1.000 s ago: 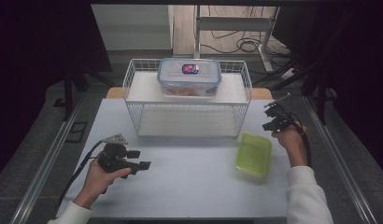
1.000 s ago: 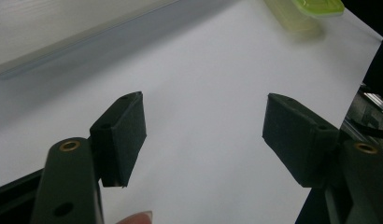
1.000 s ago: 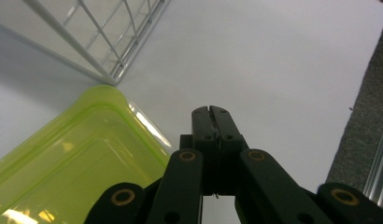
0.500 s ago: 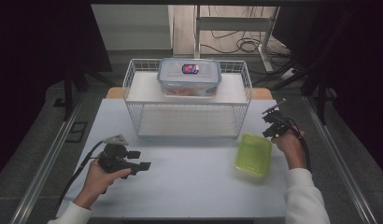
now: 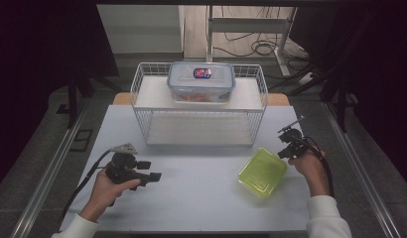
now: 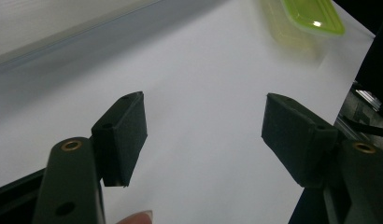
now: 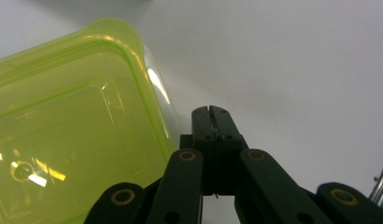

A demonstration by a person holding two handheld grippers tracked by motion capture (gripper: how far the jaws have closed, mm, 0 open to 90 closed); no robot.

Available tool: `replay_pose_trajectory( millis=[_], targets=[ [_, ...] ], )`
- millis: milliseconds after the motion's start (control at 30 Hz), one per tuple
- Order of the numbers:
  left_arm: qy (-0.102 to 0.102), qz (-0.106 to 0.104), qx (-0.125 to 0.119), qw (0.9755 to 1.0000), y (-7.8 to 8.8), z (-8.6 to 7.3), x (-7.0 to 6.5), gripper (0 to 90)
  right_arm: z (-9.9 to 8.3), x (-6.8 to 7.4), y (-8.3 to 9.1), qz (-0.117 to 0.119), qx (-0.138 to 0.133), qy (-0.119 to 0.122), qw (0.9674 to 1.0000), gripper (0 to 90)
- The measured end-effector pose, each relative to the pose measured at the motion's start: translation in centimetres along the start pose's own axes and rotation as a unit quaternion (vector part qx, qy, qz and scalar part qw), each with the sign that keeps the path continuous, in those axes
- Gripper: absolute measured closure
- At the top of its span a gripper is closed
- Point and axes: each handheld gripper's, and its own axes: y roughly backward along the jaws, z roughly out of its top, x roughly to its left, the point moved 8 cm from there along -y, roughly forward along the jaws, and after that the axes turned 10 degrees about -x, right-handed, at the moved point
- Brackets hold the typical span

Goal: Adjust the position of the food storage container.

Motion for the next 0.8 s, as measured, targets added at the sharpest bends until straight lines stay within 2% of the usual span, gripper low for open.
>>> replay_pose_trajectory(
  millis=[233,267,300,400,433,467,533,567,633,700,800],
  targets=[
    [0.001,0.0,0.0,1.0,0.0,0.0,0.0,30.4,-0.8,1.9,0.3,0.011,0.006,0.007,0.9999,89.4],
    [0.0,0.0,0.001,1.0,0.0,0.0,0.0,30.4,-1.0,2.6,0.4,0.016,0.004,0.007,0.9998,89.4],
    [0.0,0.0,0.001,1.0,0.0,0.0,0.0,30.2,-1.0,2.6,0.4,0.016,0.004,0.007,0.9998,89.4],
    [0.001,-0.001,0.0,1.0,-0.1,0.0,0.0,29.9,-1.4,4.5,0.7,0.029,0.002,0.014,0.9995,89.4],
    [0.001,-0.001,0.0,1.0,-0.1,0.0,0.0,29.9,-1.4,4.5,0.7,0.029,0.002,0.014,0.9995,89.4],
    [0.002,0.0,0.001,1.0,-0.1,-0.1,0.0,29.9,-1.6,5.5,0.8,0.037,0.0,0.017,0.9992,89.4],
    [0.001,0.0,0.003,1.0,-0.1,-0.1,0.0,29.9,-1.9,6.4,0.9,0.04,-0.001,0.022,0.999,89.4],
    [0.001,0.0,0.003,1.0,-0.1,-0.1,0.0,29.9,-1.9,6.4,0.9,0.04,-0.001,0.022,0.999,89.4],
    [0.0,0.0,0.004,1.0,-0.2,-0.2,-0.1,29.9,-2.2,7.3,1.0,0.044,0.002,0.028,0.9986,89.4],
    [-0.001,0.0,0.007,1.0,-0.3,-0.3,-0.1,29.9,-2.6,8.3,1.1,0.057,0.0,0.033,0.9979,89.4],
    [-0.003,0.0,0.008,1.0,-0.3,-0.3,-0.1,29.9,-2.9,9.2,1.2,0.072,-0.005,0.038,0.9967,89.4]
  ],
)
